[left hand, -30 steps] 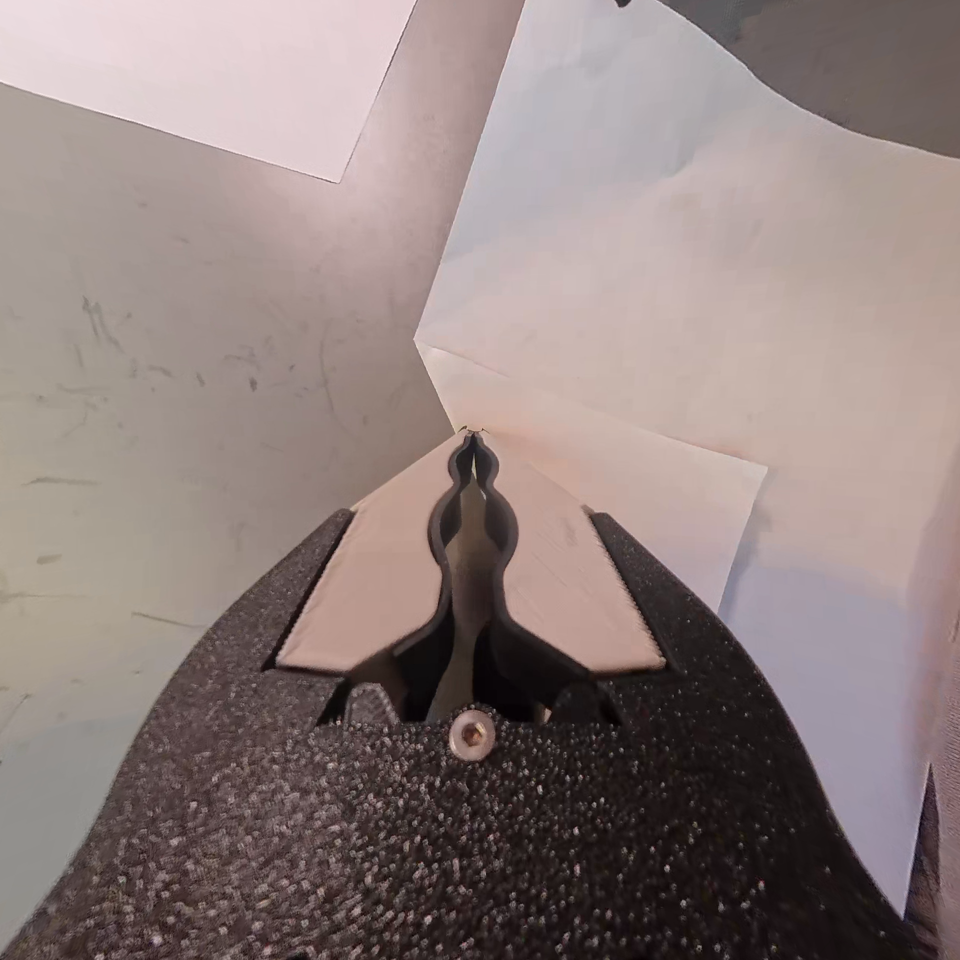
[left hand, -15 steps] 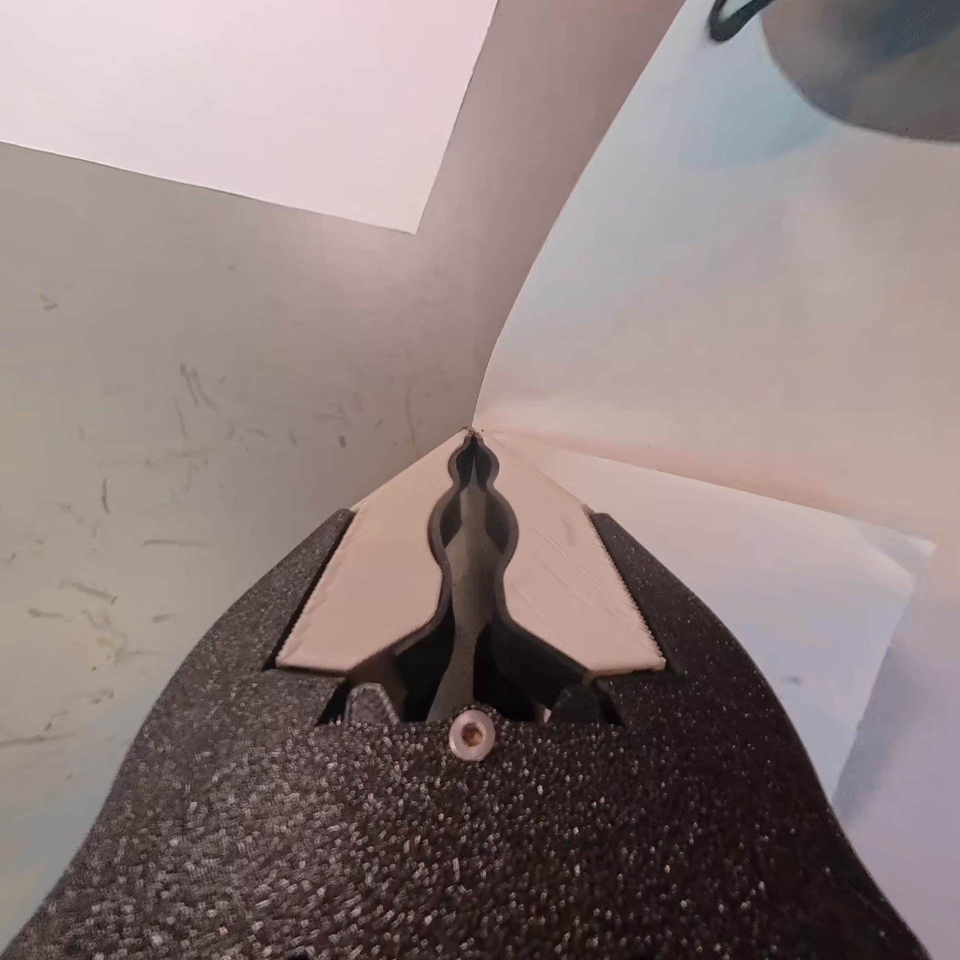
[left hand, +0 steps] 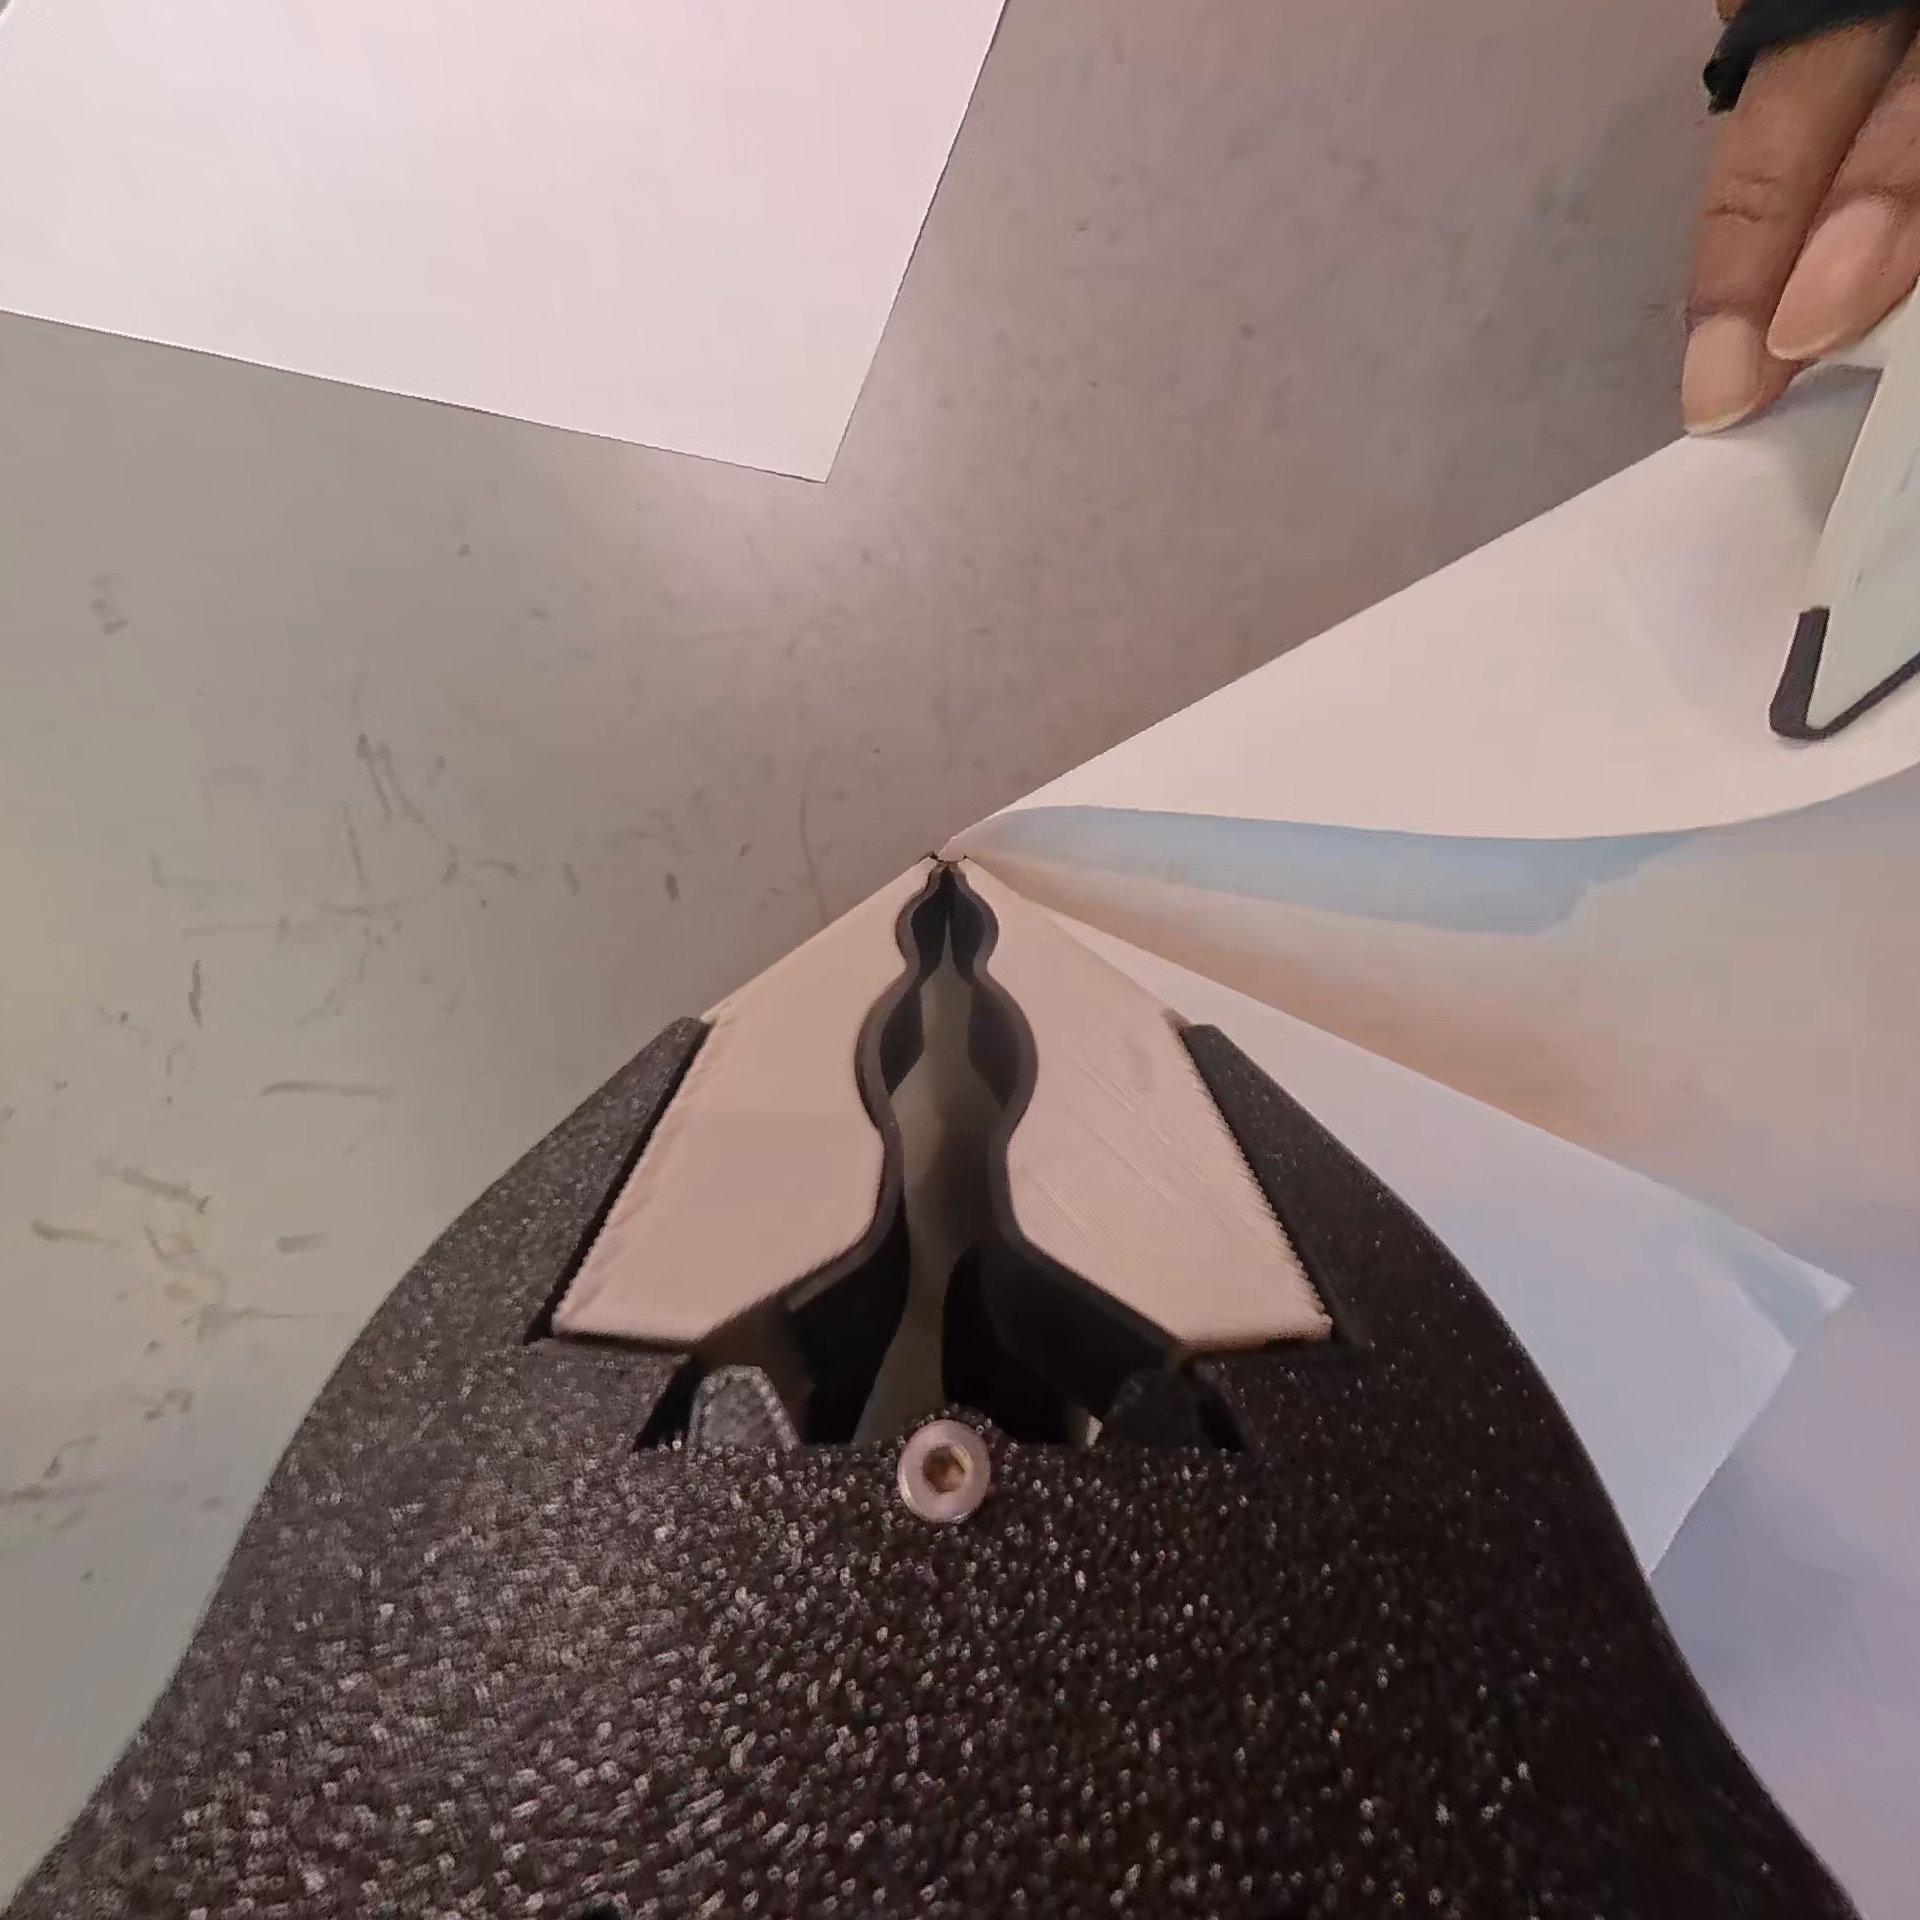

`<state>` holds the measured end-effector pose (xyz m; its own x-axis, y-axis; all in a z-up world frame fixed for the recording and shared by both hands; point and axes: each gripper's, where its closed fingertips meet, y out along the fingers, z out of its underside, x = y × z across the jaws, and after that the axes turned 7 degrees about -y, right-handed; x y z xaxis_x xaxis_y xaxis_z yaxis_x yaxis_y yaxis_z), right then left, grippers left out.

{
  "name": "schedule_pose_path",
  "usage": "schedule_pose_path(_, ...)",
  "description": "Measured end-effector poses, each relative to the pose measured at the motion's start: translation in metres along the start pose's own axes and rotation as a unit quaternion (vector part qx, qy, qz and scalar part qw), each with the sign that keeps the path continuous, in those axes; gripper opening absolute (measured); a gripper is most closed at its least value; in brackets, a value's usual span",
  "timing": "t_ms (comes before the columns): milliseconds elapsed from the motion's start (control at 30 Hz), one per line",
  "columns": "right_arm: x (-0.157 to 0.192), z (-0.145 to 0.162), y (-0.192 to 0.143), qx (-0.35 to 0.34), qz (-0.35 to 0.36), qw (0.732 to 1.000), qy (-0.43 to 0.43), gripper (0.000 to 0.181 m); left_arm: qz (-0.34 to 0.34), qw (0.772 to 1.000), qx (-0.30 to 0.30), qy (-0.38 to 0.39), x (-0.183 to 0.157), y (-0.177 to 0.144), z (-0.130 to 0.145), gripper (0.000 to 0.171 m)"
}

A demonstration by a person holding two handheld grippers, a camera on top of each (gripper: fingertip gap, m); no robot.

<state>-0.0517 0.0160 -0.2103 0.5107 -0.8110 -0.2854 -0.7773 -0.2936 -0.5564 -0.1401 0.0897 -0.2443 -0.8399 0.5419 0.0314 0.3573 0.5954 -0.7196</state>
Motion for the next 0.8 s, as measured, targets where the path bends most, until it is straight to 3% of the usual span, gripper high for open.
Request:
schedule_pose_path(467,0.015,-0.011,0.038,0.058,0.004,0.998,0.004,0.000,-0.042,0.999,-0.030,-0.007,0.001,0.001,-0.002,0.000)
schedule_pose_path(800,0.012,0.006,0.043,0.096,0.006,0.995,0.005,0.000,-0.010,0.999,-0.028,-0.015,0.008,-0.011,-0.003,0.000)
